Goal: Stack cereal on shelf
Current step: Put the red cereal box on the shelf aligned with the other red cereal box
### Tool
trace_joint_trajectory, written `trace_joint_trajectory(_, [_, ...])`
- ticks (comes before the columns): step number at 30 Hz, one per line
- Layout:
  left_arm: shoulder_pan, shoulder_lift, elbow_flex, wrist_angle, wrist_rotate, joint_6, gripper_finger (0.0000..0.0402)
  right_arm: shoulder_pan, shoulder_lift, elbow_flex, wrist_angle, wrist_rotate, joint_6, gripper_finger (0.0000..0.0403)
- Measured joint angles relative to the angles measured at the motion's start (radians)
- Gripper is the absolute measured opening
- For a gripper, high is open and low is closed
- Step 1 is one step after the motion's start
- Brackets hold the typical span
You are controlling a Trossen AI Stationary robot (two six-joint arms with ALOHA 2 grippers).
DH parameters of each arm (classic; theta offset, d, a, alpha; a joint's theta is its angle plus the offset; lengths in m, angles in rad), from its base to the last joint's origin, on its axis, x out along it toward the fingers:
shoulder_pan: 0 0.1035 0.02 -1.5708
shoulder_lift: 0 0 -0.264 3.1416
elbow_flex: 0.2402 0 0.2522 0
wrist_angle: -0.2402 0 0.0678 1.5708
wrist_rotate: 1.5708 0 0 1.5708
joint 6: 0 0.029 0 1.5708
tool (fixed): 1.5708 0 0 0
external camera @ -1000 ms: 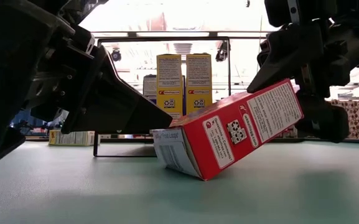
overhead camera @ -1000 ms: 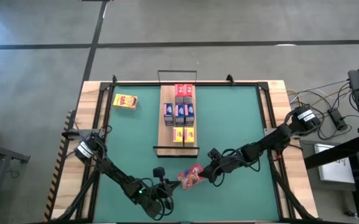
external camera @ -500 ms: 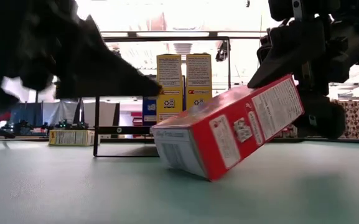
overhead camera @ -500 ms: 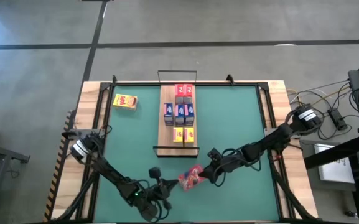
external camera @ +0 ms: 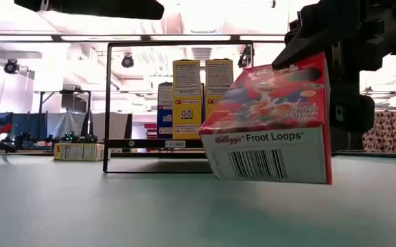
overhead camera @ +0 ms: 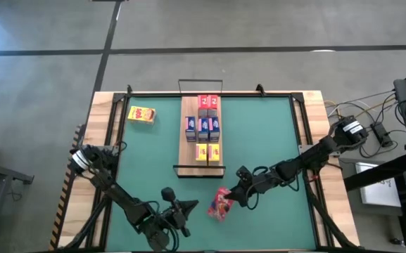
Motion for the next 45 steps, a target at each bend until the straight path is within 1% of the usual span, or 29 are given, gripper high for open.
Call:
trace_joint_trajectory(3, [-0.001,-0.01,0.0,-0.007,0.008,0.031,0.0,0.0,0.0,0.0,0.009,0.006,-0.001,0.0173])
trace_joint_trajectory(6, [-0.001,-0.053,0.0,-0.005,0.006,0.084,0.0,0.0,-0.019,0.0,0.036,0.018,-0.01,0.0173])
trace_joint_trajectory(10, [-0.013,-0.146,0.0,-0.024,-0.038,0.194,0.0,0.0,-0.036,0.045,0.031,0.018,-0.059,0.0173])
trace_joint_trajectory(13, [-0.024,-0.239,0.0,-0.054,-0.086,0.282,0.0,0.0,-0.037,0.125,-0.006,0.014,-0.119,0.0173])
trace_joint_trajectory(17, [-0.036,-0.367,-0.022,-0.11,-0.098,0.325,0.0,0.0,-0.037,0.258,-0.141,0.02,-0.199,0.0173])
trace_joint_trajectory(19, [-0.043,-0.433,-0.039,-0.143,-0.1,0.325,0.0,-0.001,-0.037,0.334,-0.235,0.046,-0.228,0.0173])
trace_joint_trajectory(21, [-0.046,-0.487,-0.059,-0.144,-0.101,0.325,0.0,-0.005,-0.037,0.415,-0.34,0.078,-0.26,0.0173])
trace_joint_trajectory(26, [-0.052,-0.613,-0.159,-0.143,-0.098,0.319,0.0,-0.046,-0.026,0.631,-0.649,0.159,-0.332,0.0173])
trace_joint_trajectory(30, [-0.053,-0.689,-0.245,-0.089,-0.098,0.323,0.0,-0.103,-0.006,0.769,-0.798,0.196,-0.374,0.0173])
trace_joint_trajectory(34, [-0.053,-0.755,-0.296,-0.08,-0.098,0.34,0.0,-0.188,0.021,0.863,-0.867,0.208,-0.418,0.0173])
trace_joint_trajectory(39, [-0.058,-0.825,-0.333,-0.078,-0.108,0.351,0.0,-0.311,0.061,0.936,-0.879,0.207,-0.474,0.0173])
trace_joint_trajectory(45, [-0.061,-0.863,-0.366,-0.081,-0.11,0.386,0.0,-0.436,0.143,1.045,-0.873,0.209,-0.571,0.0173])
